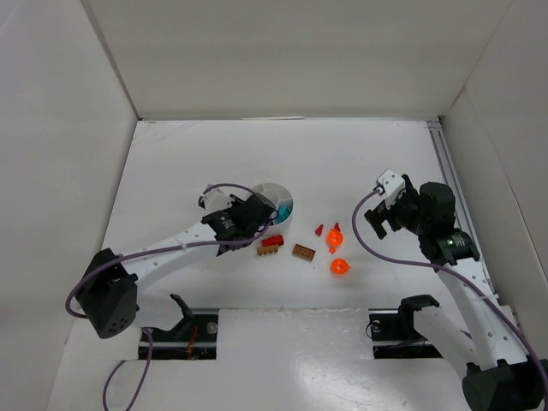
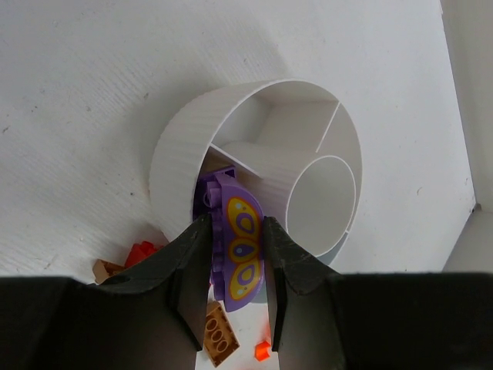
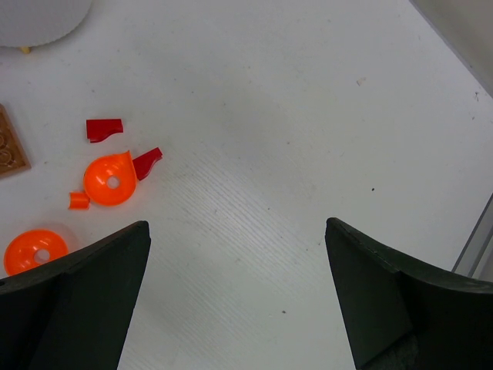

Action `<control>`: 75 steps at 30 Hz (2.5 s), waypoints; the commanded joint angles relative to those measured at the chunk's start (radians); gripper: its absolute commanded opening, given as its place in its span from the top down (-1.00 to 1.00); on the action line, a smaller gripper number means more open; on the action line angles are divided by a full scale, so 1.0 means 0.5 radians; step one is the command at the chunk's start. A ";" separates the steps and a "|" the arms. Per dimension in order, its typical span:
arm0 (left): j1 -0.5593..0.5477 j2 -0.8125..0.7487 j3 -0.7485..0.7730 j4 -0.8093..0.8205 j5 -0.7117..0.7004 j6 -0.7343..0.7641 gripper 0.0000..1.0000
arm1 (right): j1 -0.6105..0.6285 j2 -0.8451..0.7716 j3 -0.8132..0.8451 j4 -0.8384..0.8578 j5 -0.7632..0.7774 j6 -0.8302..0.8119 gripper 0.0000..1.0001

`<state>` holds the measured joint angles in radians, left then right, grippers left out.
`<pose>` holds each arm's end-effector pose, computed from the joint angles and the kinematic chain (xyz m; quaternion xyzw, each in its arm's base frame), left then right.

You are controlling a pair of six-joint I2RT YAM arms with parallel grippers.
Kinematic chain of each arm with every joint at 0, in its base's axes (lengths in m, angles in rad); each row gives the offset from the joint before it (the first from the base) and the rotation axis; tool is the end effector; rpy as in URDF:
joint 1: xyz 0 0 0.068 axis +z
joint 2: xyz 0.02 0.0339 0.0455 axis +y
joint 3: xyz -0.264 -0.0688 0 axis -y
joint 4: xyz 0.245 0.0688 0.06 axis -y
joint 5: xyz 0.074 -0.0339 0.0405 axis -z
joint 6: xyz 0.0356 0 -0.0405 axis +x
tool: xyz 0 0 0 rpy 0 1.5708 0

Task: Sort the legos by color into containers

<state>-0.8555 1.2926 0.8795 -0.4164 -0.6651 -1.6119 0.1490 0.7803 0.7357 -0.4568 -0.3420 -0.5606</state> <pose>0.1903 -0.1855 0.2487 -0.4352 0.7751 -0.2225 0.4004 0.1704 0.0377 0.2966 -0.3759 0.7649 0.0407 0.5215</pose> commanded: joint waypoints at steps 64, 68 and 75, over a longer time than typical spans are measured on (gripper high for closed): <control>-0.216 -1.680 -0.437 -0.370 -0.069 0.988 -1.00 | 1.414 1.593 0.167 0.920 0.463 -0.085 -0.75; -0.216 -1.680 -0.437 -0.413 -0.087 0.941 -1.00 | 1.414 1.615 0.167 0.941 0.463 -0.048 -0.33; -0.216 -1.680 -0.495 -0.395 -0.087 0.923 -1.00 | 1.414 1.431 0.041 0.960 0.445 -0.026 0.18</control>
<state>-0.9611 0.4606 0.6487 -0.6121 -0.6842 -1.1374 0.8520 1.5654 0.7765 -0.0319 -0.1139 -0.5896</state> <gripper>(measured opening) 0.997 0.414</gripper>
